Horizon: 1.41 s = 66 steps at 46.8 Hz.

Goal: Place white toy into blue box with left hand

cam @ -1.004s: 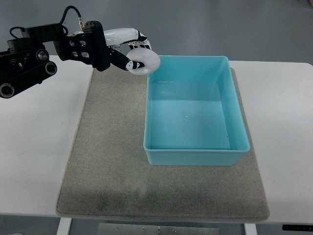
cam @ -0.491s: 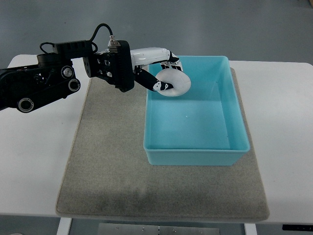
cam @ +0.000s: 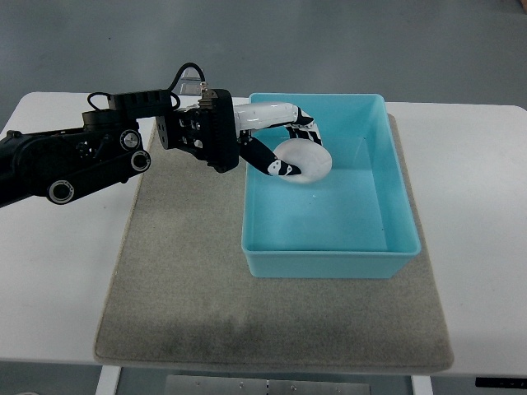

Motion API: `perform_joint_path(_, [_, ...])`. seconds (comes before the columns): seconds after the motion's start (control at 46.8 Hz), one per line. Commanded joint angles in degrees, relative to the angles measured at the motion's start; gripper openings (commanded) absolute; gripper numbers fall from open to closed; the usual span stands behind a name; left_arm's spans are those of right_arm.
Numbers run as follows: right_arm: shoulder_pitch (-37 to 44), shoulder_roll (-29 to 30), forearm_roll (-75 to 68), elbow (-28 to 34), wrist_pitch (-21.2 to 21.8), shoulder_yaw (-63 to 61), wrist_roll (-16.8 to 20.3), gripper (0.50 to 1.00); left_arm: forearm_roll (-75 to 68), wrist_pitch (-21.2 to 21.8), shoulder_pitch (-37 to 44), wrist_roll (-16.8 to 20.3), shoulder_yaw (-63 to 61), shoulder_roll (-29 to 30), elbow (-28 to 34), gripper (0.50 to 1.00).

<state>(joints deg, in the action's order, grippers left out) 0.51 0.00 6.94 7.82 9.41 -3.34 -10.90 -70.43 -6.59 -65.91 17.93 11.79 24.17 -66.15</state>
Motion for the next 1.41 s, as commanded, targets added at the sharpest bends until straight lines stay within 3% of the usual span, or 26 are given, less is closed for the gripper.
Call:
perform_joint_path(0.0, [0.02, 0.0, 0.0, 0.0, 0.0, 0.0, 0.0, 0.936, 0.11, 0.09, 0.16, 0.0, 0.08, -0.09, 0.14, 0.769])
perform_joint_path(0.107, [0.02, 0.0, 0.0, 0.0, 0.0, 0.0, 0.0, 0.936, 0.11, 0.09, 0.69, 0.0, 0.08, -0.7, 0.23, 0.78])
perform_joint_path(0.192, [0.02, 0.0, 0.0, 0.0, 0.0, 0.0, 0.0, 0.936, 0.2, 0.18, 1.04, 0.0, 0.17, -0.79, 0.23, 0.844])
perform_joint_path(0.406, [-0.07, 0.0, 0.0, 0.0, 0.0, 0.0, 0.0, 0.936, 0.29, 0.79, 1.04, 0.0, 0.08, -0.88, 0.93, 0.891])
perform_joint_path(0.598, [-0.07, 0.0, 0.0, 0.0, 0.0, 0.0, 0.0, 0.936, 0.81, 2.37, 1.04, 0.09, 0.17, -0.96, 2.95, 0.994])
perform_joint_path(1.004, [0.02, 0.0, 0.0, 0.0, 0.0, 0.0, 0.0, 0.936, 2.22, 2.55, 0.96, 0.0, 0.87, -0.88, 4.36, 0.994])
perform_joint_path(1.197, [0.02, 0.0, 0.0, 0.0, 0.0, 0.0, 0.0, 0.936, 5.99, 2.55, 1.04, 0.0, 8.86, -0.88, 13.93, 0.994])
perform_joint_path(1.389, [-0.07, 0.0, 0.0, 0.0, 0.0, 0.0, 0.0, 0.936, 21.1, 2.55, 1.04, 0.0, 11.42, -0.96, 24.92, 0.994])
